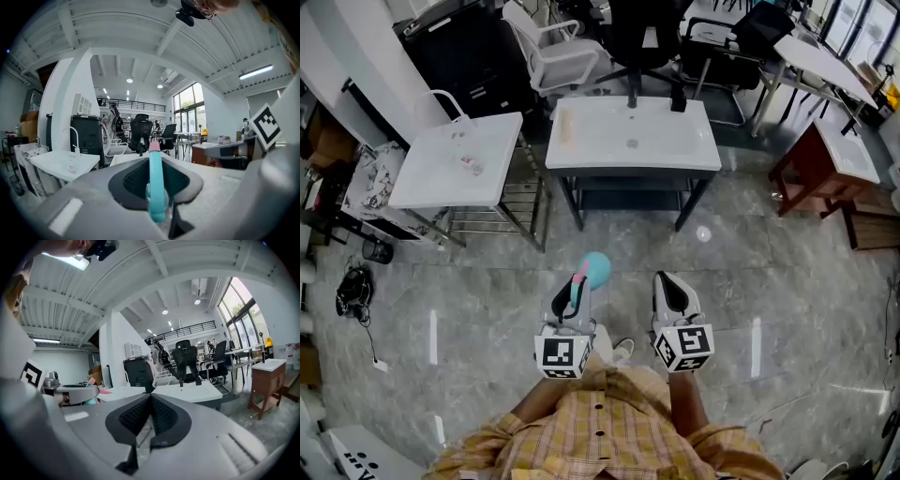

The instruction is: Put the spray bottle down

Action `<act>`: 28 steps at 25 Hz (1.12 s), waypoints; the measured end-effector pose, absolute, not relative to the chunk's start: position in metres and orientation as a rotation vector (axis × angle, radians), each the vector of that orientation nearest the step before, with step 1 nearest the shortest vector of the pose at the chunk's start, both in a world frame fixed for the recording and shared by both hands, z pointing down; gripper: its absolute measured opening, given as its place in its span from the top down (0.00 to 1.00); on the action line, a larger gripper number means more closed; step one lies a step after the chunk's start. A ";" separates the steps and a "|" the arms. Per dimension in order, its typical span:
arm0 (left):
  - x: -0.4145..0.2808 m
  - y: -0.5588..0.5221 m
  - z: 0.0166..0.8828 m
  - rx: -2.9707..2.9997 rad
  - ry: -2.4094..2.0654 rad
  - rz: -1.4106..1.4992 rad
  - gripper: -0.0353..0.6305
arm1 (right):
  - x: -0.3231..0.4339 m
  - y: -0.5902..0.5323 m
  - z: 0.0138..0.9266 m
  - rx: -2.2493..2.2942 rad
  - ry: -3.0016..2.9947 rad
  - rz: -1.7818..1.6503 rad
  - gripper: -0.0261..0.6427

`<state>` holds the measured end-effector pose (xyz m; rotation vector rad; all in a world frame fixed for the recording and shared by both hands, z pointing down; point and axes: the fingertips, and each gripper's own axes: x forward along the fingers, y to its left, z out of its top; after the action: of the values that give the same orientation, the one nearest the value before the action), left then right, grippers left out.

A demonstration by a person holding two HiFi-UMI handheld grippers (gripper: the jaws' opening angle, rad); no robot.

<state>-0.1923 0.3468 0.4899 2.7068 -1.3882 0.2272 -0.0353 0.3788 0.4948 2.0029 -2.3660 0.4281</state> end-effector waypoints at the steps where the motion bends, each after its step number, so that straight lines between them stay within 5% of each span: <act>1: -0.193 0.346 0.492 2.701 -1.392 0.233 0.85 | -0.036 0.379 0.496 1.999 -2.370 0.434 0.96; 28: -0.143 0.169 0.496 2.636 -1.442 0.190 0.85 | 0.011 0.204 0.503 1.884 -2.378 0.443 0.96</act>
<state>-0.1426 0.1688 0.4964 2.6360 -1.4421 0.1904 0.0107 0.2036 0.5031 1.8841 -2.3777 0.4433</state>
